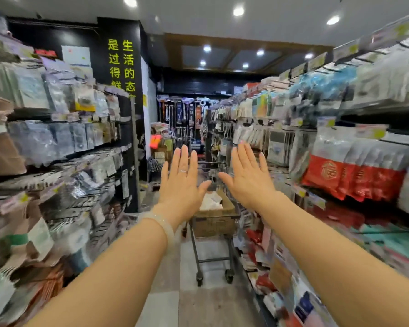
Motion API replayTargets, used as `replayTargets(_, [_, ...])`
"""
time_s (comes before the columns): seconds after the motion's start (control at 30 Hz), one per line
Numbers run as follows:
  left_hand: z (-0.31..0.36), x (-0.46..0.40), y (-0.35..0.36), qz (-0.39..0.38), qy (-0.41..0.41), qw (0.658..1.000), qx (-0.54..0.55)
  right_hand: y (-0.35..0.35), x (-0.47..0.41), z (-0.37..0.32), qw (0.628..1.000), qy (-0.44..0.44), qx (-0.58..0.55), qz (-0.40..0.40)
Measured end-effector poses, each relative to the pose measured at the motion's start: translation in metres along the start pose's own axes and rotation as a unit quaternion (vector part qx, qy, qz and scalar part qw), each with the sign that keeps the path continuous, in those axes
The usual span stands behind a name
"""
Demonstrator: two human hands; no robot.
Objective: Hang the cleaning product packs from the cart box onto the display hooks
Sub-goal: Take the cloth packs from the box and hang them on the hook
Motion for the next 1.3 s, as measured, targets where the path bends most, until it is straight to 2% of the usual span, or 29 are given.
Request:
replayTargets(0.23, [-0.099,-0.174,0.121,0.021,0.011,1.000,-0.003,0.104,-0.199,-0.026,1.000,-0.005,0.018,0.010])
replayTargets(0.43, [-0.176,-0.318,0.249,0.009,0.030,0.999,0.020,0.211,-0.370,-0.026,0.999,0.033,0.041,0.010])
replayTargets(0.6, [-0.224,-0.435,0.342,-0.005,0.041,0.998,0.039,0.285,-0.502,-0.021,0.998,0.046,0.030,-0.003])
replayTargets(0.87, [-0.285,-0.576,0.510,-0.034,0.045,0.996,0.062,0.428,-0.689,0.000,0.997,0.067,0.032,-0.024])
replayTargets(1.1, [-0.338,-0.663,0.680,-0.110,0.004,0.989,0.097,0.577,-0.824,0.004,0.992,0.069,0.015,-0.109])
replayTargets(1.3, [-0.366,-0.681,0.834,-0.213,-0.020,0.967,0.136,0.733,-0.872,0.002,0.971,0.078,0.013,-0.225])
Point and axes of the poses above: each hand's wrist, its own x-axis away from the middle knuckle, its own y-axis out of the palm, z = x × y, the point moved 6 cm from there along -x, towards the middle knuckle, and after that the axes turned 12 degrees about y, right-handed, at the moved point
